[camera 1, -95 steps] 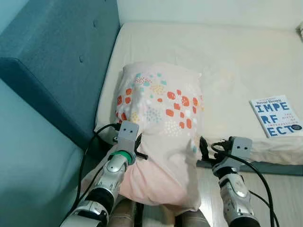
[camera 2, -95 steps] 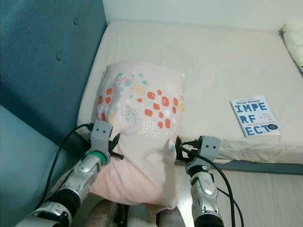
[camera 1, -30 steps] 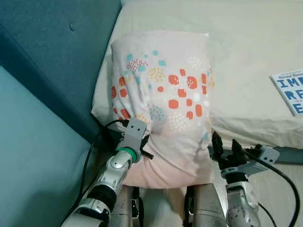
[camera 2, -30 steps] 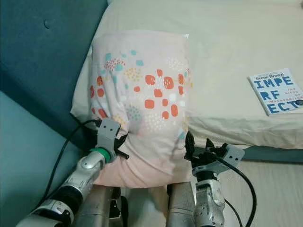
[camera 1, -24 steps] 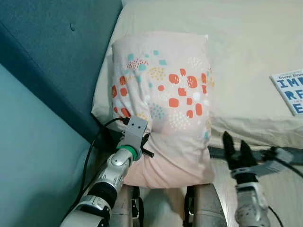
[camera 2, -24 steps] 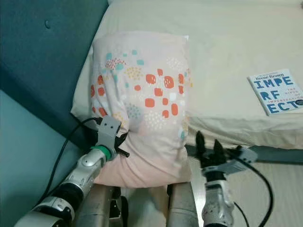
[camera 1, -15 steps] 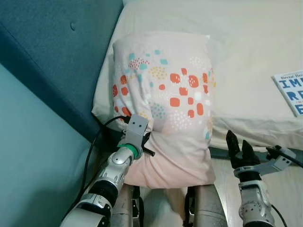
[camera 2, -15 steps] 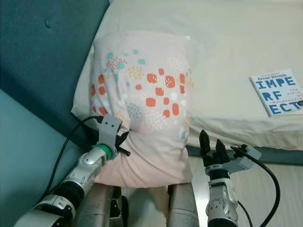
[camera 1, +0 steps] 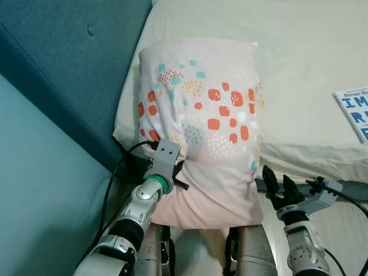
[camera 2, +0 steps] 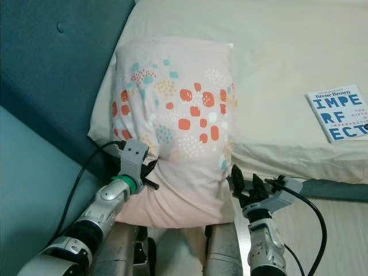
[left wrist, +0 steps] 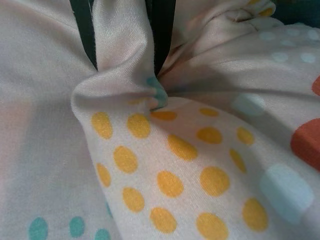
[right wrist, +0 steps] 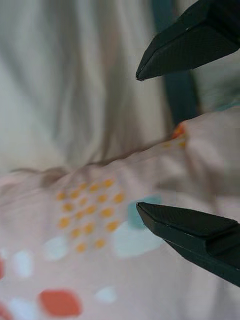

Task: Clean up the room

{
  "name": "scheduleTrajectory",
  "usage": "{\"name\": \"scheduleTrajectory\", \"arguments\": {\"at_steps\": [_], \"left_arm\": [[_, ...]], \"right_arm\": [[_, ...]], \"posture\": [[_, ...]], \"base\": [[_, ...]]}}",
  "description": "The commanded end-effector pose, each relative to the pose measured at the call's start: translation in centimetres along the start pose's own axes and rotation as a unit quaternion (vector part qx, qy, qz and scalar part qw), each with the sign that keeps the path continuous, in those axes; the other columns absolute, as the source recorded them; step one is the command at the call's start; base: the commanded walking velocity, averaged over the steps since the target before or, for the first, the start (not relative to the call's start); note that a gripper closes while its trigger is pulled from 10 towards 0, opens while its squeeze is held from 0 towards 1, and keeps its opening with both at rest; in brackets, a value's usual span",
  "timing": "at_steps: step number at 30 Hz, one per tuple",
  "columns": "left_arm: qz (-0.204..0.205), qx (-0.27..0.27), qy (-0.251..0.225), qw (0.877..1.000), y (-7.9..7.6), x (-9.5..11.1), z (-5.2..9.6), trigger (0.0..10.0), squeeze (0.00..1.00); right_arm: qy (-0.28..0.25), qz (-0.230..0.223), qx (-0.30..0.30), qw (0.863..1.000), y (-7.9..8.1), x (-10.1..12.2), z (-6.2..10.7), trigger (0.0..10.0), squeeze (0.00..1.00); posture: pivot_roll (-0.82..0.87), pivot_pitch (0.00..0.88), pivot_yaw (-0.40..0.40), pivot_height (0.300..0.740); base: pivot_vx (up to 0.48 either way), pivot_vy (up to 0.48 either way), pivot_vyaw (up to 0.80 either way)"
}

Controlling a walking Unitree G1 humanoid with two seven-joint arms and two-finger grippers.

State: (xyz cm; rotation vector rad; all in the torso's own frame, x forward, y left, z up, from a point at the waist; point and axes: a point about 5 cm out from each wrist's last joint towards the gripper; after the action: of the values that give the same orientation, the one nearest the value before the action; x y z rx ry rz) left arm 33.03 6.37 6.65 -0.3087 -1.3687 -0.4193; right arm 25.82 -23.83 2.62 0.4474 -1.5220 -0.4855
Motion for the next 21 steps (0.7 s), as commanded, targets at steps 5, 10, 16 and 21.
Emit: {"name": "scheduleTrajectory", "arguments": {"at_steps": [5,10,16,21], "left_arm": [[0.006,-0.006,0.007,1.000,-0.3,0.0,-0.2,10.0,0.00],[0.005,-0.007,0.006,1.000,-0.2,0.0,-0.2,10.0,0.00],[0.005,-0.010,0.006,1.000,-0.3,0.0,-0.3,10.0,0.00],[0.006,-0.013,0.005,1.000,-0.5,0.0,-0.3,10.0,0.00]], "right_arm": [[0.072,-0.026,0.027,0.997,0.3,-2.7,0.7,10.0,1.00],[0.100,-0.073,0.066,0.990,1.4,-3.7,0.6,10.0,0.04],[0.153,-0.079,0.160,0.972,4.6,-5.2,-0.1,10.0,0.00],[0.176,-0.054,0.182,0.966,5.6,-5.9,-0.4,10.0,0.00]], "posture": [[0.05,0.212,0.141,0.631],[0.05,0.212,0.140,0.631],[0.05,0.199,0.140,0.631],[0.05,0.199,0.140,0.631]], "base": [[0.000,0.000,0.00],[0.000,0.000,0.00],[0.000,0.000,0.00],[0.000,0.000,0.00]]}}
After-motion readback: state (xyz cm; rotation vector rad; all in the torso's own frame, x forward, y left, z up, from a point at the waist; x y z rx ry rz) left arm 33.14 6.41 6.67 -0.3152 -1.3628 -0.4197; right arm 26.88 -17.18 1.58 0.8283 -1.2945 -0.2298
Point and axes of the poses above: a point about 5 cm out from each wrist's last joint towards the gripper, its own z axis pointing back from the gripper into the wrist, its own x axis along the axis of the wrist's last joint, y = z × x, and after that the axes turned 1 degree about -z, right-handed
